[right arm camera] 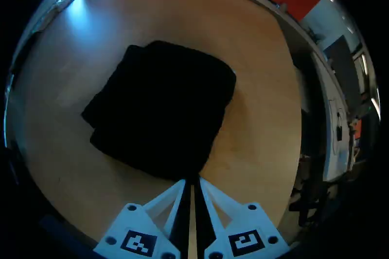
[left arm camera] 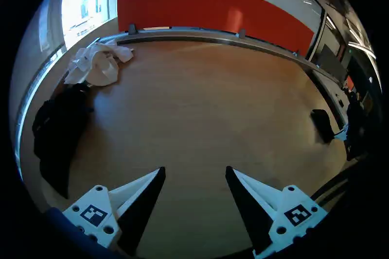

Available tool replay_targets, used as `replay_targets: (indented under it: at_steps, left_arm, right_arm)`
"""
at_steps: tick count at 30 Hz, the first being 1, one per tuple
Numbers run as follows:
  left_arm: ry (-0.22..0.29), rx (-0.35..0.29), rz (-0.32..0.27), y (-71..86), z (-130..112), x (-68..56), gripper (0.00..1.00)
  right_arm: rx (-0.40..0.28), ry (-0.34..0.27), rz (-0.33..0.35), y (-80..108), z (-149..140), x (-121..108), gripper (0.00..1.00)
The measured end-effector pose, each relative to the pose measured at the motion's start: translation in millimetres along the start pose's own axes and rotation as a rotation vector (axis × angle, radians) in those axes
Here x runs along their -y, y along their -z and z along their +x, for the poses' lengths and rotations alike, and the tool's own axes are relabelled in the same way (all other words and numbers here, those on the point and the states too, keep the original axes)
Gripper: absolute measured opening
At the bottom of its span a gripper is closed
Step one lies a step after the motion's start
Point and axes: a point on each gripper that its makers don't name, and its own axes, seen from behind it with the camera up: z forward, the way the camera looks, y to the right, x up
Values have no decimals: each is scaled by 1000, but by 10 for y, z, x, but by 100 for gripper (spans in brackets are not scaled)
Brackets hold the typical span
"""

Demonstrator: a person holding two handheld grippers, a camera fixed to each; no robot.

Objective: Fold towel

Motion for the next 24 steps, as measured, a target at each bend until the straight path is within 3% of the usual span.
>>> replay_targets:
  at_steps: [12,24]
  left_arm:
    - [-1,0,0,-13,12,-5,91]
    - [-3,-4,-6,-18,54,-10,92]
  right_arm:
    - [2,-1,-5,0,-2,-3,8]
    - [-18,-9,-35,122,-15,-72,52]
